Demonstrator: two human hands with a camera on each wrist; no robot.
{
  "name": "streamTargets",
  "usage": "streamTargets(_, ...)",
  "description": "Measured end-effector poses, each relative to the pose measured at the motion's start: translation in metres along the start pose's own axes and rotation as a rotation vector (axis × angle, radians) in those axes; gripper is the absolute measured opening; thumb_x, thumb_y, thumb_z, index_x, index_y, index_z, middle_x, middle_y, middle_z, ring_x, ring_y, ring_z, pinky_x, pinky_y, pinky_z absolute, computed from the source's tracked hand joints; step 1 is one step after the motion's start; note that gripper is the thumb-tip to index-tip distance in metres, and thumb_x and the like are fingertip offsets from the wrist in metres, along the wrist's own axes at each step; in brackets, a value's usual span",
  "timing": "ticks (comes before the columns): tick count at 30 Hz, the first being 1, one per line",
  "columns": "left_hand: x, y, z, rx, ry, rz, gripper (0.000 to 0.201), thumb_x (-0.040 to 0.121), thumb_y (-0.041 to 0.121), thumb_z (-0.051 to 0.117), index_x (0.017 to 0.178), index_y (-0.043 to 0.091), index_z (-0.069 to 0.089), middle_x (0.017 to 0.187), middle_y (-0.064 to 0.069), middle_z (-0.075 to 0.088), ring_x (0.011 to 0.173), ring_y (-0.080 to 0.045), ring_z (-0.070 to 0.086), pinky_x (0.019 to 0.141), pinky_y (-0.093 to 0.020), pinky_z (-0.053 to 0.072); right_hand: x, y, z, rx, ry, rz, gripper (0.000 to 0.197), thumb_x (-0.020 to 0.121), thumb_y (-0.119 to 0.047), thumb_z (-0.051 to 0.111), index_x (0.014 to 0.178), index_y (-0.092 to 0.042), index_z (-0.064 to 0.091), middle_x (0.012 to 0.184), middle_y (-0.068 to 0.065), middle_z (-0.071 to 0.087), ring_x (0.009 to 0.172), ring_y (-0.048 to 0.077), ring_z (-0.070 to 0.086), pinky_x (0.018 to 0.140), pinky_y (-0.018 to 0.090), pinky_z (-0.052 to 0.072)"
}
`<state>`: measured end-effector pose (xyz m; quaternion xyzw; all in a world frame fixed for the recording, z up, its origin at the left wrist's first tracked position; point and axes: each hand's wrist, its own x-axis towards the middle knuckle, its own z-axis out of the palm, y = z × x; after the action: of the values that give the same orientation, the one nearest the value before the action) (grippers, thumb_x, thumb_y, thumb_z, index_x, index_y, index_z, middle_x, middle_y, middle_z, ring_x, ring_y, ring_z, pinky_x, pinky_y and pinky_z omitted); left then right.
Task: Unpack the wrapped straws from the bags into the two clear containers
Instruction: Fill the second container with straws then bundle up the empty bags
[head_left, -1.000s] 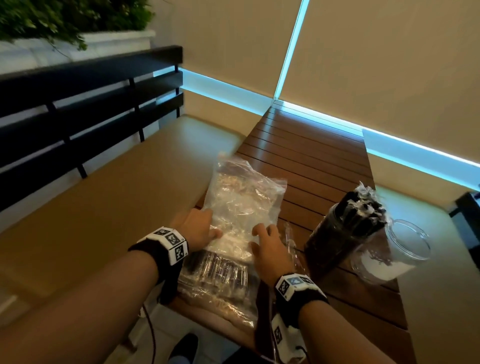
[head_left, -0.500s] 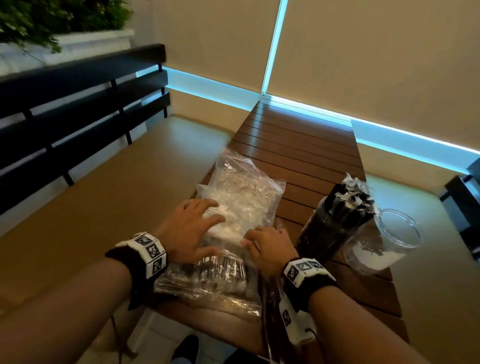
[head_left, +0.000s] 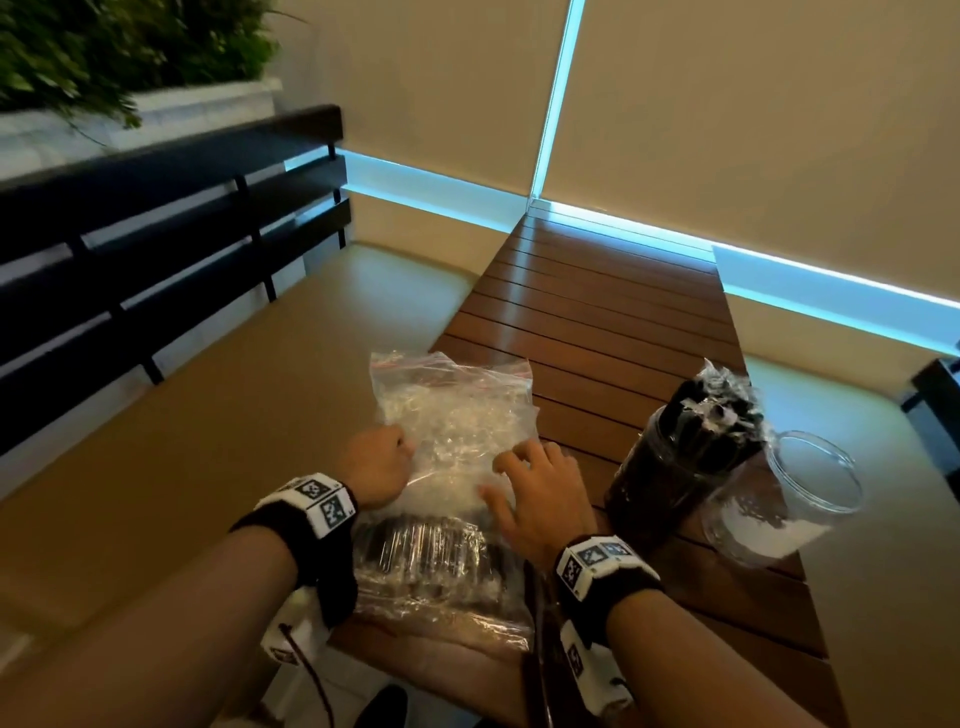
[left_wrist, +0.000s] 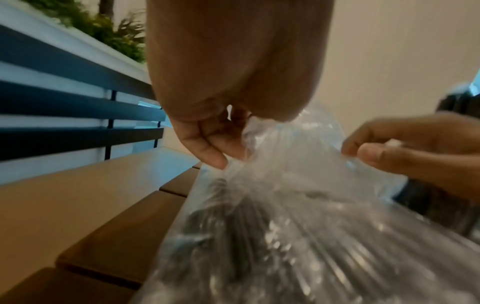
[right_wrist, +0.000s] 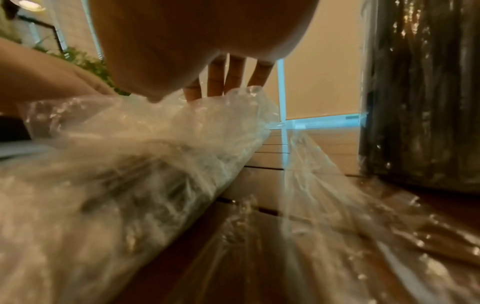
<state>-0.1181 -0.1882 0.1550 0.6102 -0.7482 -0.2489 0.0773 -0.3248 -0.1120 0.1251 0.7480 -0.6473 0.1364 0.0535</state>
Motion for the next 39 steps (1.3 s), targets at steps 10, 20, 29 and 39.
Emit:
streamTargets(10,-0.007,-0.017,0.006,0.289,0.149,0.440,0.063,0.085,0.077,0.043,0.117,0.024,0.051,0.118,0.003,0.051,0.090,-0.010,0.057,0.073,-0.025,0.050,0.014,0.001,-0.002,-0.047,-0.300,-0.081,0.040,0.101,-0.042,0.026,0.114,-0.027,0.060,0.118,-0.006,0.056,0.111,0.020,0.048,0.098,0.040,0.031)
streamTargets(20,0.000,-0.025,-0.011,0.214,0.126,0.475,0.049,0.093,0.058,0.018,0.105,0.024,0.052,0.088,0.013,0.052,0.074,-0.006,0.047,0.075,-0.029,0.041,0.029,0.003,-0.016,0.311,-0.210,0.038,0.048,0.095,-0.065,0.027,0.113,-0.027,0.047,0.106,-0.008,0.051,0.082,0.012,0.054,0.071,0.032,0.046)
streamTargets(29,0.012,-0.017,0.001,-0.041,-0.003,0.128,0.037,0.102,0.021,0.036,0.078,0.001,0.057,0.097,-0.017,0.065,0.077,-0.025,0.060,0.065,-0.029,0.044,0.031,-0.012,-0.017,-0.080,0.074,-0.171,0.046,0.089,-0.061,0.042,0.116,-0.027,0.057,0.111,0.000,0.059,0.096,0.021,0.055,0.083,0.041,0.045)
streamTargets(39,-0.003,-0.019,0.010,0.499,0.150,0.473,0.049,0.096,0.061,0.028,0.119,0.027,0.056,0.129,0.000,0.054,0.118,-0.017,0.051,0.109,-0.042,0.039,0.026,-0.011,-0.011,0.001,-0.315,-0.114,0.059,0.087,-0.052,0.052,0.139,-0.027,0.039,0.140,0.000,0.045,0.128,0.026,0.042,0.107,0.051,0.035)
